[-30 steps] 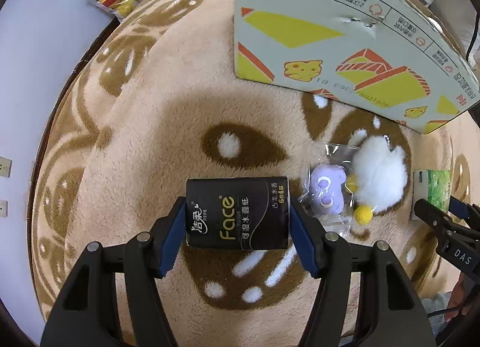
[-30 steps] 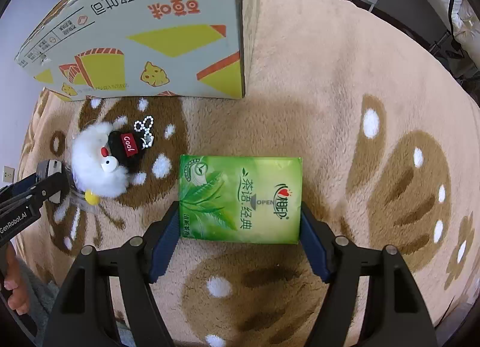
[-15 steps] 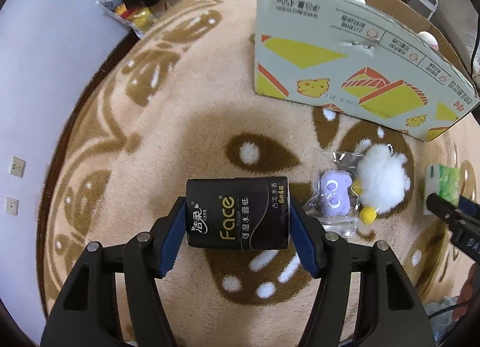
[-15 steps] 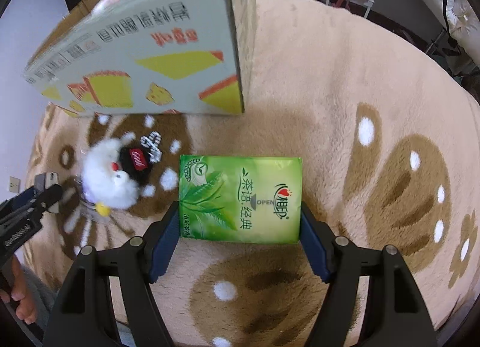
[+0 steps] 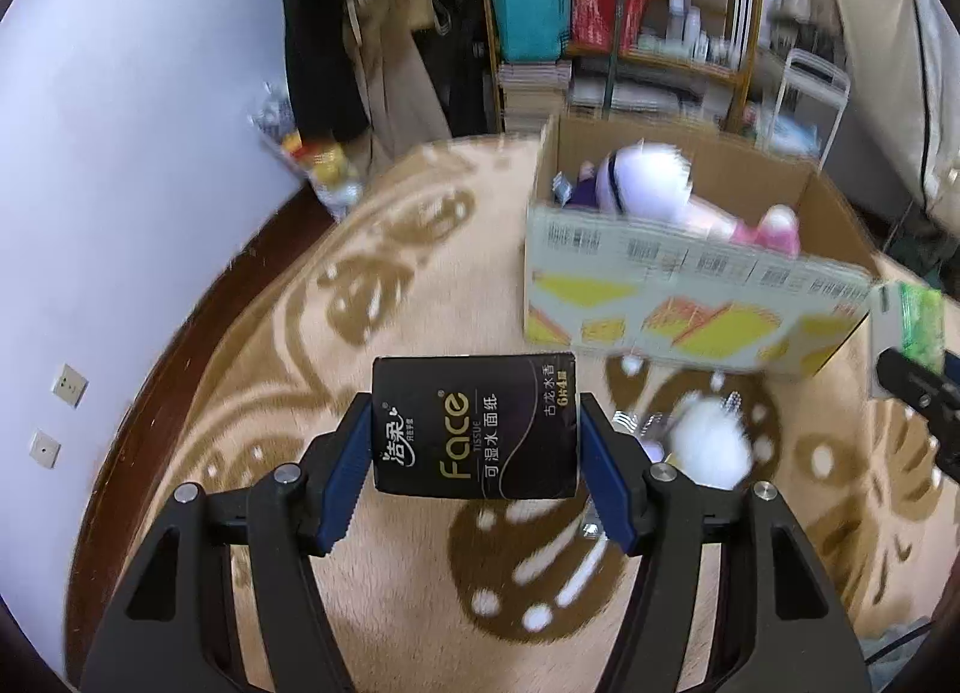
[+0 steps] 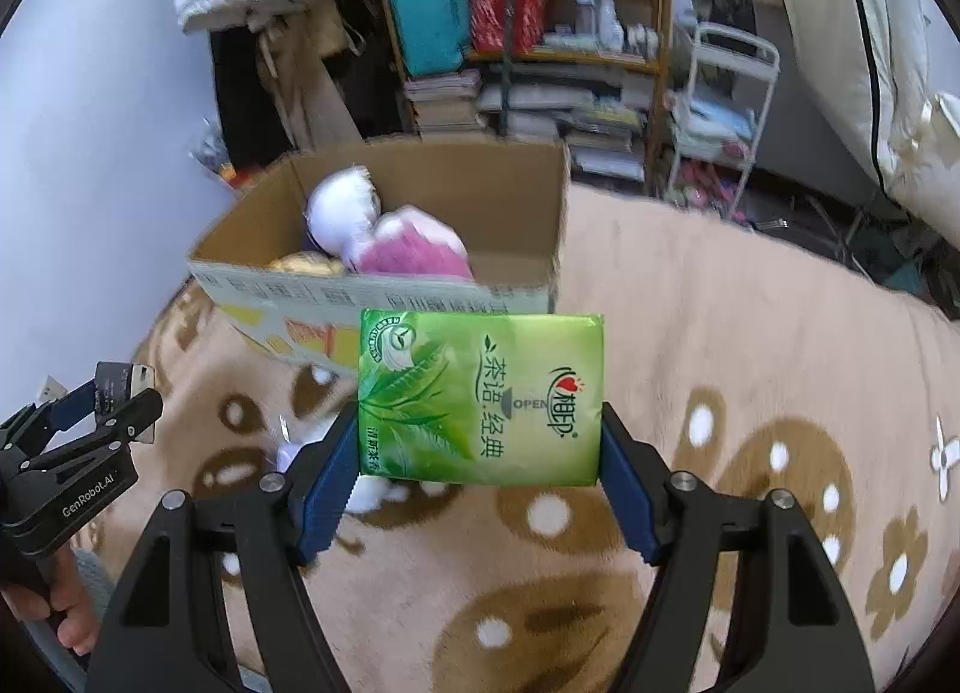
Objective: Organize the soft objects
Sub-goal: 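Lift both tissue packs and carry them over the box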
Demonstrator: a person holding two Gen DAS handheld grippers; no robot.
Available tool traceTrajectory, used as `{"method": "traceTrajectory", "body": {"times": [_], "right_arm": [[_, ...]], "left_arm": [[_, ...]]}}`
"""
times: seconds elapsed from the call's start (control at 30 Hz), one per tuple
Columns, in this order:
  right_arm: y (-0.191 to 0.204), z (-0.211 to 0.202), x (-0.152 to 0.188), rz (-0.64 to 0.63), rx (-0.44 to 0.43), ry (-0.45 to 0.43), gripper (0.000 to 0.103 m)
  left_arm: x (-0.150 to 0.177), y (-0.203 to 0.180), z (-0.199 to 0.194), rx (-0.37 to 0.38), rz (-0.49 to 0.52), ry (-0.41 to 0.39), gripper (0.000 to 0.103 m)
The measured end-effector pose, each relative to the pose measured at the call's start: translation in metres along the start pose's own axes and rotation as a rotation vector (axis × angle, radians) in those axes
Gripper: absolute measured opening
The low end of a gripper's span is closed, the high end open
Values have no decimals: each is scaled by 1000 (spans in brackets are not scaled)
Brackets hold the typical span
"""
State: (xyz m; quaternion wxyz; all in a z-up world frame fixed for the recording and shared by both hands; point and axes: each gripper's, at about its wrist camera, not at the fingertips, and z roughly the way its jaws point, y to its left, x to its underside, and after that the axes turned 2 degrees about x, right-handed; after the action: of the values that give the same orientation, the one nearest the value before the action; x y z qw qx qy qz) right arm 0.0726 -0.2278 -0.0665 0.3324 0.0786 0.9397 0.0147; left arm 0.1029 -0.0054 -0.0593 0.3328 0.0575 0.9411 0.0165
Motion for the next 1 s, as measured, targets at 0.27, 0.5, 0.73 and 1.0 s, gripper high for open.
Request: {"method": "traceTrajectory", "body": {"times": [0.27, 0.5, 0.73, 1.0], "right_arm": [[10, -23, -18, -11, -44, -131, 78], [21, -54, -34, -61, -55, -268, 78], [34, -74, -52, -118, 13, -423, 78], [27, -69, -69, -83, 25, -491, 78]], "left_arm": [[-15, -2, -33, 22, 40, -185, 64], [-28, -10, -54, 25, 82, -279, 64], [-46, -8, -74, 3, 85, -371, 64], [-72, -16, -96, -24, 111, -487, 64]]}}
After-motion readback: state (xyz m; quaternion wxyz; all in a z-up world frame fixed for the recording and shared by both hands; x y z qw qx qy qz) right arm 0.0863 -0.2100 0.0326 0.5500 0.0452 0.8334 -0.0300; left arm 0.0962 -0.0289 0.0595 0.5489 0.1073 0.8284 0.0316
